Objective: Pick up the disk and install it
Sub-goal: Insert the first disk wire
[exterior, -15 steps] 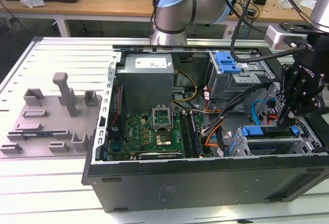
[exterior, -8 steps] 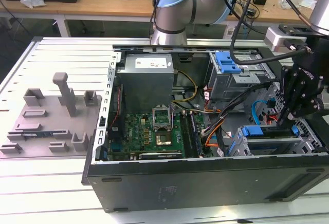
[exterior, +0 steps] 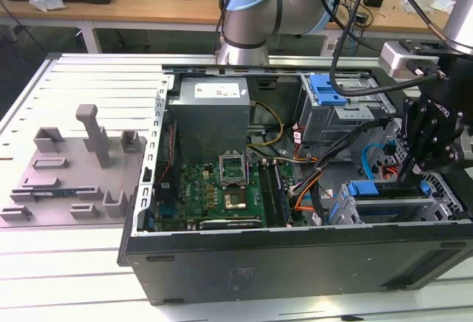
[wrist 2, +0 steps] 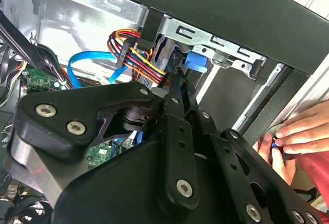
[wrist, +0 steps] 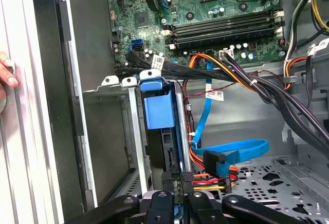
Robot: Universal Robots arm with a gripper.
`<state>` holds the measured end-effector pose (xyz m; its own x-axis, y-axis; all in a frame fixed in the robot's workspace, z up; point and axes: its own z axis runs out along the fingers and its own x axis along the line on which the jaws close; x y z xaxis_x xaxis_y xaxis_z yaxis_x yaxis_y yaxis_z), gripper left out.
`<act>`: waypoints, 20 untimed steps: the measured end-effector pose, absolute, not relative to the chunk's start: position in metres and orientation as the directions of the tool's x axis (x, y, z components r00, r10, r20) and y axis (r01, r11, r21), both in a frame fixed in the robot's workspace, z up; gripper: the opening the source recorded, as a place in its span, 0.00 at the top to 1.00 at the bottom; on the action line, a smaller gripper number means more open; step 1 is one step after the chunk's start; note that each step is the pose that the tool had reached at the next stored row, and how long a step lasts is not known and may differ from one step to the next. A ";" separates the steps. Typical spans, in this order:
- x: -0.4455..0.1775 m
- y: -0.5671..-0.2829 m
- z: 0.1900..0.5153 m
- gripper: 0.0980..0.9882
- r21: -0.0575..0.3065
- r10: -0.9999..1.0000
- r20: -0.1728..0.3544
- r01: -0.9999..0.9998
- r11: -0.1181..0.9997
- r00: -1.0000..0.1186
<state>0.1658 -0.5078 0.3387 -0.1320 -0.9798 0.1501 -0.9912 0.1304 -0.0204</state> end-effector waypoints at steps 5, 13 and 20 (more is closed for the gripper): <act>0.166 -0.508 0.337 0.92 -0.020 -0.980 0.150 -0.992 0.128 -0.130; 0.166 -0.508 0.337 0.92 -0.020 -0.980 0.150 -0.992 0.127 -0.129; 0.166 -0.508 0.340 0.92 -0.020 -0.980 0.151 -0.992 0.128 -0.129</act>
